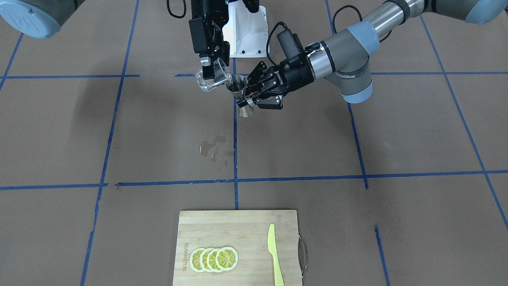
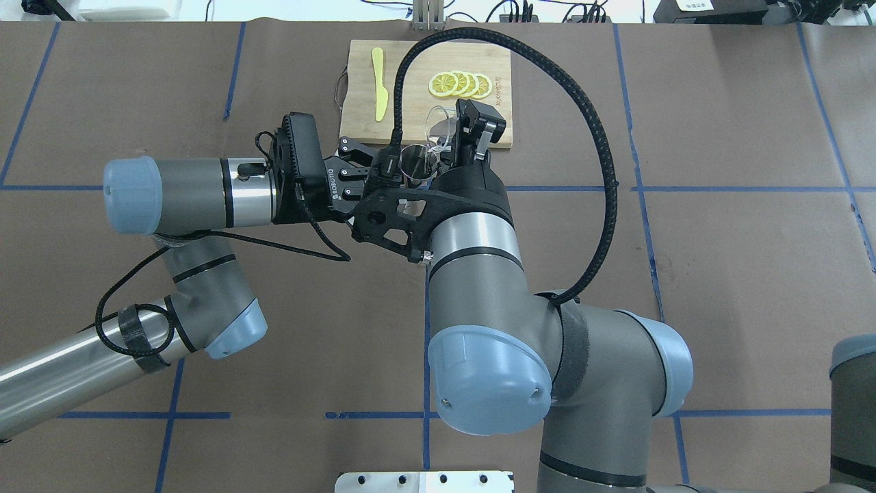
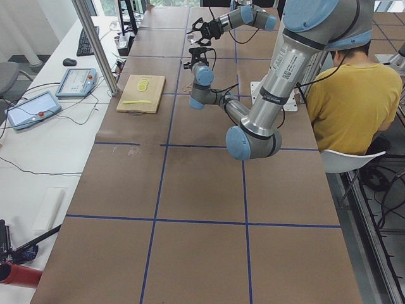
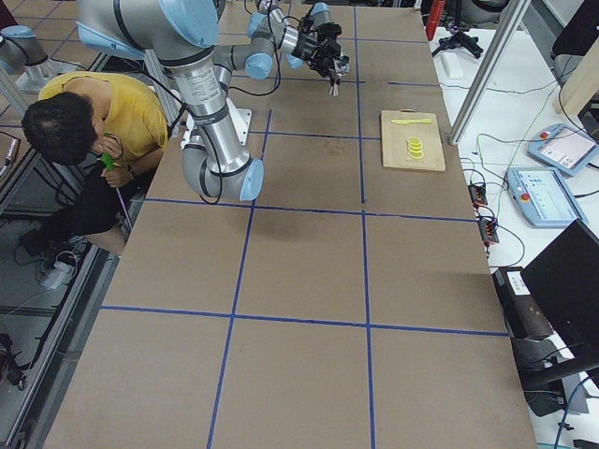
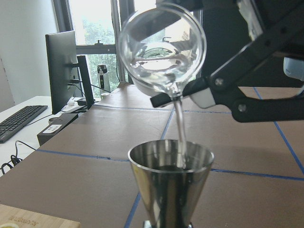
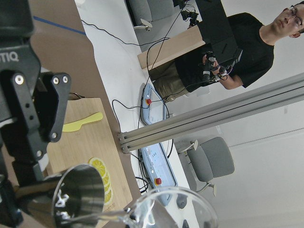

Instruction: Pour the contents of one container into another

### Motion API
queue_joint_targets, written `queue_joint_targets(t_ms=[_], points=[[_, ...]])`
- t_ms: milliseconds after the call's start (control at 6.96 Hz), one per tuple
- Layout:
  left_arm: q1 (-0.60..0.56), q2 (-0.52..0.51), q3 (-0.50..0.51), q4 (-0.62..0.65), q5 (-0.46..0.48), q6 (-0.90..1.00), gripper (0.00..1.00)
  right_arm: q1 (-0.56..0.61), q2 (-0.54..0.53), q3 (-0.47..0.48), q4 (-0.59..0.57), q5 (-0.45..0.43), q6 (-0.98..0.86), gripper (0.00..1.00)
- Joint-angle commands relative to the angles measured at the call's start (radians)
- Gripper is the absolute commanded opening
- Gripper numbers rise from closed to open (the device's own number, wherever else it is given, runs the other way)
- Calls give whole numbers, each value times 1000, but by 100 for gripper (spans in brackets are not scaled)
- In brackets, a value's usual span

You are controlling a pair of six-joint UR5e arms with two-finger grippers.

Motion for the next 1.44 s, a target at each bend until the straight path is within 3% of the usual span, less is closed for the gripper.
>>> queue_joint_targets(t_ms=[0, 1005, 1292], points=[[0, 1, 0, 0, 1, 1, 0, -1, 0, 0, 0, -3, -12, 0], [0, 1, -2, -2, -1, 3, 0, -6, 22, 5, 15, 2, 13, 0], [0, 1, -2, -2, -1, 1, 0, -6, 23, 18, 53, 31, 174, 0]])
